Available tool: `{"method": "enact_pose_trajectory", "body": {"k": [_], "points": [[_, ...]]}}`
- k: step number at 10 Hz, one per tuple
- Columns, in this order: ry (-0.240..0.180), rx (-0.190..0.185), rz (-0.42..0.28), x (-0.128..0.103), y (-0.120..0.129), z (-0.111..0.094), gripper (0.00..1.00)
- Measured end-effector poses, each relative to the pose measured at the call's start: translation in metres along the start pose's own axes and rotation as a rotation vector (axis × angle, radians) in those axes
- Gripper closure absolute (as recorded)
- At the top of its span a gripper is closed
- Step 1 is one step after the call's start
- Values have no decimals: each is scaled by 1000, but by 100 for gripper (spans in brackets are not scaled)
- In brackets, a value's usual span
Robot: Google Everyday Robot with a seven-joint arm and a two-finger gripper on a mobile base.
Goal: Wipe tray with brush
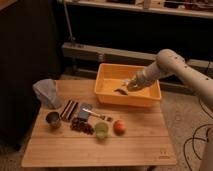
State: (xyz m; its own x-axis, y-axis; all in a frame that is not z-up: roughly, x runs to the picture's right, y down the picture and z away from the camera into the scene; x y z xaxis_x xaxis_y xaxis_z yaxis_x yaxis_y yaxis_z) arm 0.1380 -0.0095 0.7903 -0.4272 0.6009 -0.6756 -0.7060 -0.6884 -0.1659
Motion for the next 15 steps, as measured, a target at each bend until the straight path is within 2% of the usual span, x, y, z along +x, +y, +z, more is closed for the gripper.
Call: {"method": "enact_pose_trajectory", "body": {"k": [1, 5, 6, 10, 15], "points": [[5, -9, 2, 0, 1, 2, 100], [2, 10, 41, 1, -20, 1, 100], [-10, 26, 65, -3, -35, -7, 100], [-39, 66, 106, -11, -50, -16, 100], [-79, 74, 157, -17, -73, -40, 100]]}}
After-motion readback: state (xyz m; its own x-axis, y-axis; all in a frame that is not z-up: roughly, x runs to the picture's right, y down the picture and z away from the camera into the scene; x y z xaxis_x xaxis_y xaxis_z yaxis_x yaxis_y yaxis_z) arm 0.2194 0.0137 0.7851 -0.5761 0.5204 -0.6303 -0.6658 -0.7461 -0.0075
